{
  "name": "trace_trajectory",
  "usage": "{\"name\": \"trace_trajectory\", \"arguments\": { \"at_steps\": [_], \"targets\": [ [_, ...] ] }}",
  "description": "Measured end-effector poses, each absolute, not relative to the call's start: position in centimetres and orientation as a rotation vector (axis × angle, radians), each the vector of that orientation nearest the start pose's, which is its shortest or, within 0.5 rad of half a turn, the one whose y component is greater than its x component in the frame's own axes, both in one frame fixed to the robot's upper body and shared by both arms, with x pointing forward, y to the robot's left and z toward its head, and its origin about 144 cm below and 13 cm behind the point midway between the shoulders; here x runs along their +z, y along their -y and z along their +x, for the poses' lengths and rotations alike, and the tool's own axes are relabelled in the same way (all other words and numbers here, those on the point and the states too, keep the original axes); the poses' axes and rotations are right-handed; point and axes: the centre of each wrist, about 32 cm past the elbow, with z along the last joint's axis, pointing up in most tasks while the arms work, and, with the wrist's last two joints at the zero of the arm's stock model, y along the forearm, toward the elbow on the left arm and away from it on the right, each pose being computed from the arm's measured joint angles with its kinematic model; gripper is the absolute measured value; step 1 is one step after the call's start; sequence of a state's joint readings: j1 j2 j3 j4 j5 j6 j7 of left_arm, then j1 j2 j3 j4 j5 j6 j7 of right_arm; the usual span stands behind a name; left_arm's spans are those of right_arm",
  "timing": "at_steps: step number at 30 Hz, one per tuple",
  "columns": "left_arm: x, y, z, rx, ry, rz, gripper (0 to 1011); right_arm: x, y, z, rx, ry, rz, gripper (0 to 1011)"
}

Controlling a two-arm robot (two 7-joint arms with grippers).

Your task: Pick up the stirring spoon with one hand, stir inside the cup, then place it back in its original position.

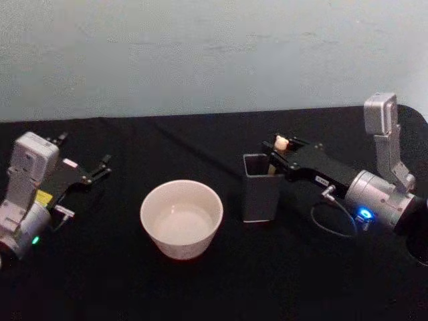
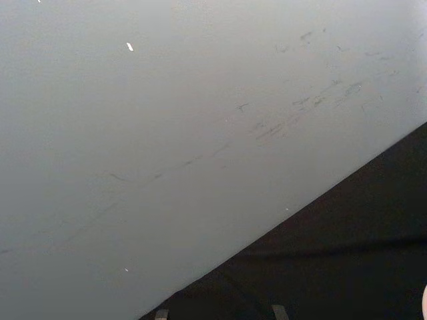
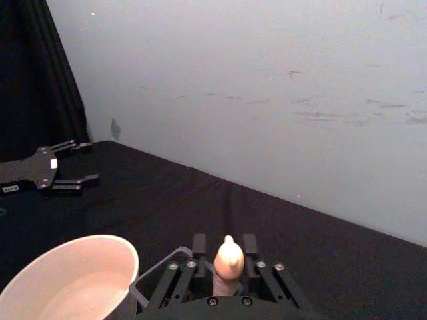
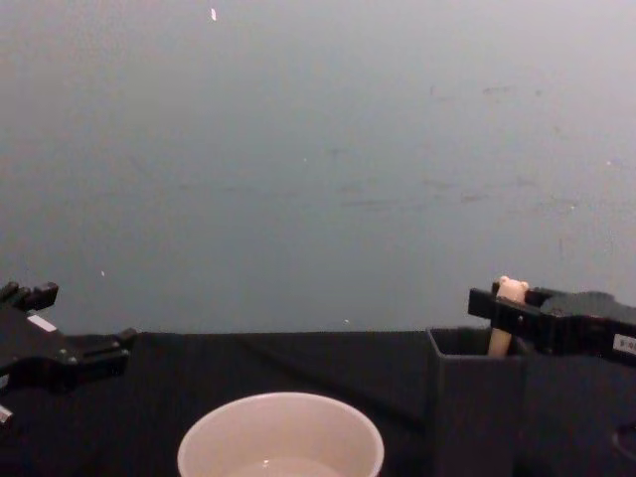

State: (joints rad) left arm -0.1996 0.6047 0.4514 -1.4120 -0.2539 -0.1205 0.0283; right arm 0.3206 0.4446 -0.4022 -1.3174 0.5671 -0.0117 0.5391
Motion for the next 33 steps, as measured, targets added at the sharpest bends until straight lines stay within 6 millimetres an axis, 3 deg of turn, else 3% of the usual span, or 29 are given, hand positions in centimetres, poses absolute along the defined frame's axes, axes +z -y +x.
{"name": "trace_trajectory", "arguments": {
  "at_steps": [6,19,33],
  "targets": [
    [114.0,-31.0,48.9,1.248,0.285,0.305,1001,115.8,27.9,53.1,-0.796,-0.090,-0.012,214],
    [114.0,-31.0,48.9,1.248,0.285,0.304,1001,116.2,27.3,53.0,-0.757,-0.061,-0.004,214],
    [114.0,-31.0,48.9,1.248,0.285,0.304,1001,119.5,27.6,53.4,-0.689,0.126,0.002,214]
  ]
}}
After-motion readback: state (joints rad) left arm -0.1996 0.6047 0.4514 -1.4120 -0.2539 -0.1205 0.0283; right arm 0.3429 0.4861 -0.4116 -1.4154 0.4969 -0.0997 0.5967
